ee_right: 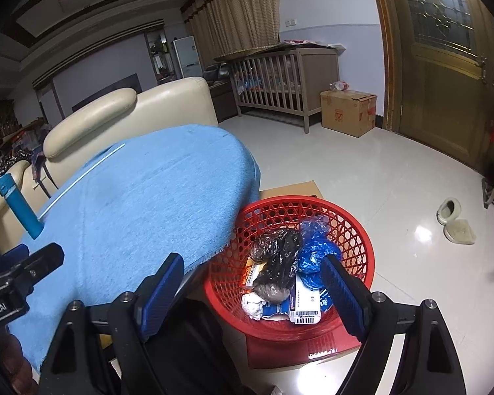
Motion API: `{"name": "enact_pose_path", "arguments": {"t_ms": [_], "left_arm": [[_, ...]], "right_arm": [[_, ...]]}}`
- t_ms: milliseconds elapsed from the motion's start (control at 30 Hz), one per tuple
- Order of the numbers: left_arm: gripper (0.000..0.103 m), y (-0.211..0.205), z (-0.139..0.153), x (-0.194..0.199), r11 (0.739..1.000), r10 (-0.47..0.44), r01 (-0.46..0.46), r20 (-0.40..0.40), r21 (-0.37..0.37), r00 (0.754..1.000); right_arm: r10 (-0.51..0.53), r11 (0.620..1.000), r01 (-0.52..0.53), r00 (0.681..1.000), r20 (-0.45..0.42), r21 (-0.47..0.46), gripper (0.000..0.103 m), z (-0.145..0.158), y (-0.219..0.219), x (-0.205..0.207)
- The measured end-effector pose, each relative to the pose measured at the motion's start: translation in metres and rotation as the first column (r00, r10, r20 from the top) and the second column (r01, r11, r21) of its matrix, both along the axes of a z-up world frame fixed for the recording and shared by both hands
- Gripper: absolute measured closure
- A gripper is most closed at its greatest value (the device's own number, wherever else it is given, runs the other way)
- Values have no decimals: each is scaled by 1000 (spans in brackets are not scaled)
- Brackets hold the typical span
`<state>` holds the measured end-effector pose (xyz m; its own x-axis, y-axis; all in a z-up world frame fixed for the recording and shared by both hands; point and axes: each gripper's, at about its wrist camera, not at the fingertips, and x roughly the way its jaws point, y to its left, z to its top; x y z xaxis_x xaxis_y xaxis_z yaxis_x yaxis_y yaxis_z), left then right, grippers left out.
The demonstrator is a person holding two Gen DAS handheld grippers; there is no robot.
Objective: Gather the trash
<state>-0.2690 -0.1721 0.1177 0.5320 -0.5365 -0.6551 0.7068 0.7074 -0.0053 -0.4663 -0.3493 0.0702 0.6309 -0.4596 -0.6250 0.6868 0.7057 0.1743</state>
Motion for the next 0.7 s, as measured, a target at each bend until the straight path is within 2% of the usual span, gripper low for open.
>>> {"name": "enact_pose_path", "arguments": {"t_ms": [700], "left_arm": [[0,-5,-4,-8,999,-32,32,-4,7,999]], "right_arm": [[-13,1000,13,1000,-9,-14,16,1,-1,-1]]}}
